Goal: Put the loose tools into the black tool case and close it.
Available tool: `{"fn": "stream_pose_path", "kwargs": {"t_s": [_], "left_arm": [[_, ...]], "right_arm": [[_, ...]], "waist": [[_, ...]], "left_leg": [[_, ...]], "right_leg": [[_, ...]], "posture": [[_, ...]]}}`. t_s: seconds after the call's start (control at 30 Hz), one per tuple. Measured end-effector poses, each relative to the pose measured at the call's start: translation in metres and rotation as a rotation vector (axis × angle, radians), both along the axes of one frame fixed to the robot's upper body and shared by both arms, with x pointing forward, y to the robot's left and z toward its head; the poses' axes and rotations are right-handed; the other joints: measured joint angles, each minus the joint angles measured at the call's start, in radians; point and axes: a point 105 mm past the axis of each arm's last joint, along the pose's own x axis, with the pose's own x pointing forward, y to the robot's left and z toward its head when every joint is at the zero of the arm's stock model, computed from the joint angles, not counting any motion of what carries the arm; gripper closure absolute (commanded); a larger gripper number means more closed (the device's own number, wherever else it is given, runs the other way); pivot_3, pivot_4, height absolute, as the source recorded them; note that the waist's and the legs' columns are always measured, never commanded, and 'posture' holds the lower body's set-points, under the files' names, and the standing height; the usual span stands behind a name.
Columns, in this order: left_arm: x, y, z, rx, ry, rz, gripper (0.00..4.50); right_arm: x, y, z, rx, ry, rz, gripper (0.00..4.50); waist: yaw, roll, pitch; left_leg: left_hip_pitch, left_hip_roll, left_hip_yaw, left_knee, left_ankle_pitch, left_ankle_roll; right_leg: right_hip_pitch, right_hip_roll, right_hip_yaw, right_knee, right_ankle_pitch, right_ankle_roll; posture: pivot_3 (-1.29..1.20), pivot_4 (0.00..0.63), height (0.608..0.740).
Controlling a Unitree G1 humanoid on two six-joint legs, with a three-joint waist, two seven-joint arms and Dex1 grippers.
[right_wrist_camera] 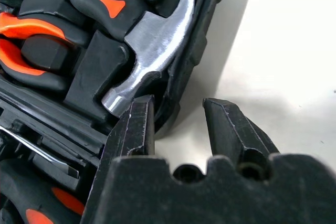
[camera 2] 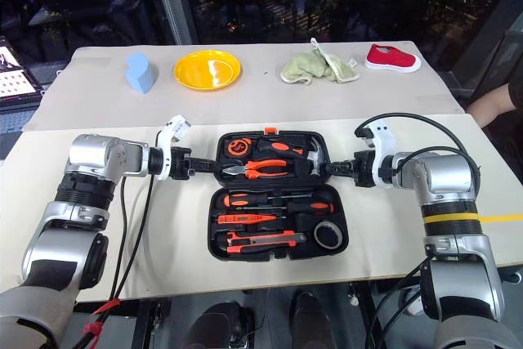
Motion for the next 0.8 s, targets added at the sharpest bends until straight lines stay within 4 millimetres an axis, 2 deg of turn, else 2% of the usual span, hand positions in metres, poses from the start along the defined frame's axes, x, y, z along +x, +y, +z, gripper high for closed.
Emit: {"fn": "stream_pose_path", "kwargs": {"t_s": [0.1,0.2,0.37,0.67,0.8], "left_arm": [[0.000,-0.003,0.000,-0.010,-0.001,-0.002,4.50],[0.001,-0.009,-0.001,-0.023,0.013,0.009,4.50],[-0.002,-0.015,-0.002,-0.018,0.000,0.005,4.50],[-0.001,-0.010,0.000,-0.027,-0.019,0.012,4.50],[-0.001,-0.015,-0.001,-0.051,-0.123,-0.006,4.50]], "right_arm": [[0.000,0.000,0.001,0.001,-0.006,0.003,3.44],[0.002,0.002,0.002,-0.001,-0.027,0.005,4.47],[0.003,-0.001,0.004,-0.004,-0.041,-0.009,4.47],[-0.001,0.002,0.004,-0.028,-0.073,-0.005,4.47],[-0.002,0.002,0.009,-0.034,-0.132,-0.008,4.47]], "waist": [[0.001,0.000,0.000],[0.006,0.000,0.000],[0.011,0.000,0.000],[0.010,0.000,0.000],[0.012,0.000,0.000]], "left_leg": [[0.000,0.000,0.000,0.000,0.000,-0.001],[0.001,-0.001,0.000,0.000,0.000,0.000],[0.000,-0.003,-0.001,0.000,-0.001,-0.001],[0.000,-0.003,-0.001,0.000,0.000,-0.001],[0.000,-0.003,-0.001,0.000,-0.003,-0.007]], "right_leg": [[0.000,-0.001,0.000,0.001,0.000,0.000],[0.001,-0.001,0.000,0.000,0.000,0.000],[0.001,-0.003,0.000,0.000,0.001,0.002],[0.001,-0.001,0.000,0.000,0.001,0.002],[0.001,-0.003,0.000,0.000,0.001,0.002]], "posture": [[0.00,0.150,0.740],[0.00,0.150,0.740],[0.00,0.150,0.740],[0.00,0.150,0.740],[0.00,0.150,0.740]]}}
